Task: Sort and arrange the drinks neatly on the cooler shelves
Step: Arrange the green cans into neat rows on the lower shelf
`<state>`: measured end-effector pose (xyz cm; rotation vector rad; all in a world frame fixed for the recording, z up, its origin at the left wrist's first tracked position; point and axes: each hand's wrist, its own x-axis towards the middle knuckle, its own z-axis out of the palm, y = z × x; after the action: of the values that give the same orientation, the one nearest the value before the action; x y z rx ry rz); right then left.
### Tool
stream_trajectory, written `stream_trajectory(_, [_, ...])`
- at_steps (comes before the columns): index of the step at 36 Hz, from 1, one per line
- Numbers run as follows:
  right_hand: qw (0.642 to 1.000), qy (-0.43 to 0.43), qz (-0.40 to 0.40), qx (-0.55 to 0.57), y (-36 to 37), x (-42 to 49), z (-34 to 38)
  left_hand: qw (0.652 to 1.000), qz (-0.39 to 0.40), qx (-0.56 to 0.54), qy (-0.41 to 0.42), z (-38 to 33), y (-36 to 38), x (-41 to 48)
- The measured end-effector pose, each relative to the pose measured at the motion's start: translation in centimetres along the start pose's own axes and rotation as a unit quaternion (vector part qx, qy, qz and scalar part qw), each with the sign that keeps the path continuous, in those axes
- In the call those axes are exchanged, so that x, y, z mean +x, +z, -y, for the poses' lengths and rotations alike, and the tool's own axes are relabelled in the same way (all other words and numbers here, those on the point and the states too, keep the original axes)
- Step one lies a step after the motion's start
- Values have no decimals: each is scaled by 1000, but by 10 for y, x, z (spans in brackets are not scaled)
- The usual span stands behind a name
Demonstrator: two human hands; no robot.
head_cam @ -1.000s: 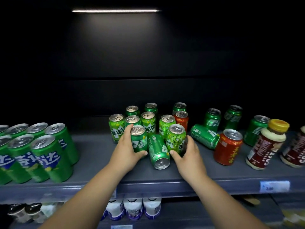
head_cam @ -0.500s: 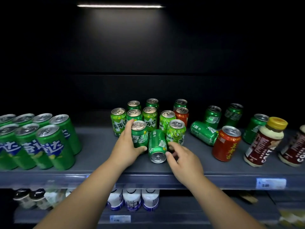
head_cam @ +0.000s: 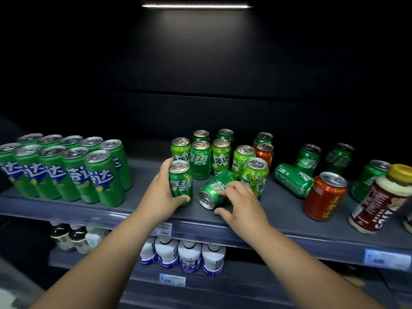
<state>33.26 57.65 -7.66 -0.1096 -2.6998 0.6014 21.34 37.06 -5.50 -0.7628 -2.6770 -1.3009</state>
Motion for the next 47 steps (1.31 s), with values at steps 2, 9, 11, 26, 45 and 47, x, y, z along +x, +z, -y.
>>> stream_trajectory(2, [1000, -6, 23, -9, 4, 2, 6, 1000, -7, 3, -9, 7, -8, -1])
stream_trajectory(9, [999, 24, 2, -37, 6, 17, 24, 1000, 17, -6, -11, 20, -24, 1])
stream_trajectory(11, [998, 20, -23, -51, 8, 23, 25, 1000, 25, -10, -6, 22, -26, 2])
stream_trajectory(26, [990, 78, -7, -118, 24, 38, 47, 997, 54, -40, 24, 49, -41, 10])
stream_trajectory(45, [949, 245, -97, 173, 30, 49, 72, 994, 94, -54, 31, 58, -50, 21])
stream_trajectory(47, [939, 257, -106, 204, 41, 48, 73, 993, 96, -54, 31, 59, -49, 23])
